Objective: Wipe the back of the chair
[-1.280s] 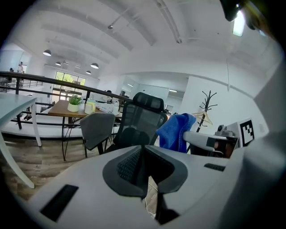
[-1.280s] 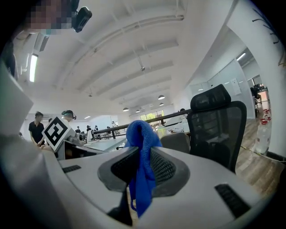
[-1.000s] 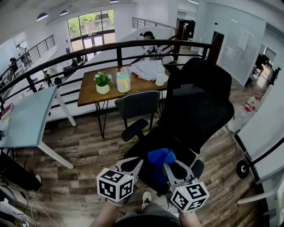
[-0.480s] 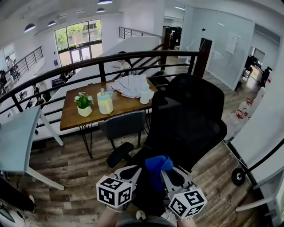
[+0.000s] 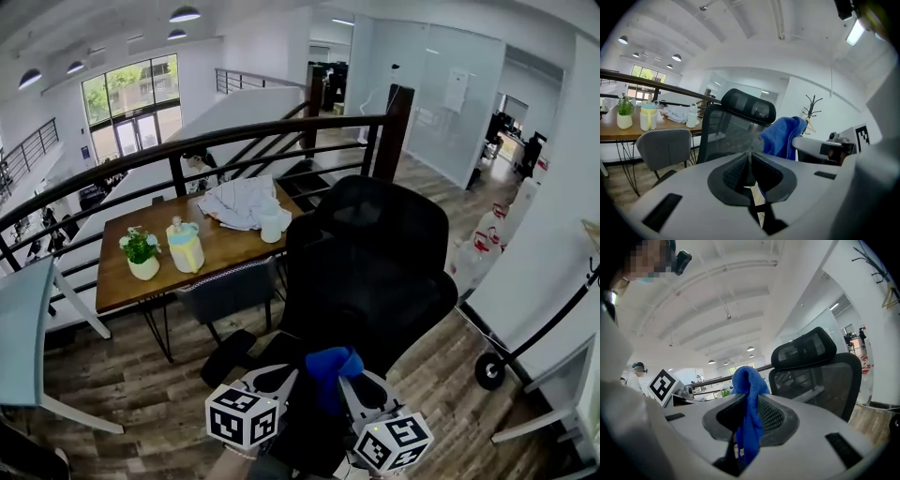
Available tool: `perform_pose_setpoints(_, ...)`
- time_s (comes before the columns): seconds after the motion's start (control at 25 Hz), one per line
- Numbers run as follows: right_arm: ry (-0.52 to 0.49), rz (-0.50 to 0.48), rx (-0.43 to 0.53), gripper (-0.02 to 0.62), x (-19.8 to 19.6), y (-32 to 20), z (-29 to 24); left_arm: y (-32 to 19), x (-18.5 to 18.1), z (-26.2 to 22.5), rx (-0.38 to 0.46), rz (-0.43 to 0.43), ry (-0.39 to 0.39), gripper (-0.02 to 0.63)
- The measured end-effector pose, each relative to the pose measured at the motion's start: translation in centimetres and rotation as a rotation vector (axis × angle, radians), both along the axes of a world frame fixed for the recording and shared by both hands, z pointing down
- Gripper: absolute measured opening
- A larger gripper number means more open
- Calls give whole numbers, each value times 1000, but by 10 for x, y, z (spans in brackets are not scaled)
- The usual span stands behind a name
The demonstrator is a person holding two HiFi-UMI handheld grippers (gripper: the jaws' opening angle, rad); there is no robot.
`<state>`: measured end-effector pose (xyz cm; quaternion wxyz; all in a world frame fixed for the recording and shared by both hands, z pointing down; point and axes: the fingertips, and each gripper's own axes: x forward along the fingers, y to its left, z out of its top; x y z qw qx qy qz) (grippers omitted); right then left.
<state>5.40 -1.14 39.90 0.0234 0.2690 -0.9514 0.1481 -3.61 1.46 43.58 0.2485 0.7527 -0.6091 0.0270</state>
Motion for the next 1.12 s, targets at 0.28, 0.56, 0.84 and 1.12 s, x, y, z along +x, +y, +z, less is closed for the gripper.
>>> perform_pose_setpoints(0.28, -1, 103, 23, 84, 0, -49, -12, -50, -6, 0, 1, 90, 12, 34)
perform_pose_setpoints(0.56, -4, 174, 83, 84, -26, -107, -46, -119, -33, -33, 64, 170, -35, 34)
perform_pose_setpoints(0.84, -27, 227, 143, 84, -69, -165, -86, -182, -64, -77, 152, 210, -97, 34)
perform_pose_setpoints(1.12, -67, 281, 176, 83, -104, -221, -118, -230, -85, -119, 251, 250, -131, 34)
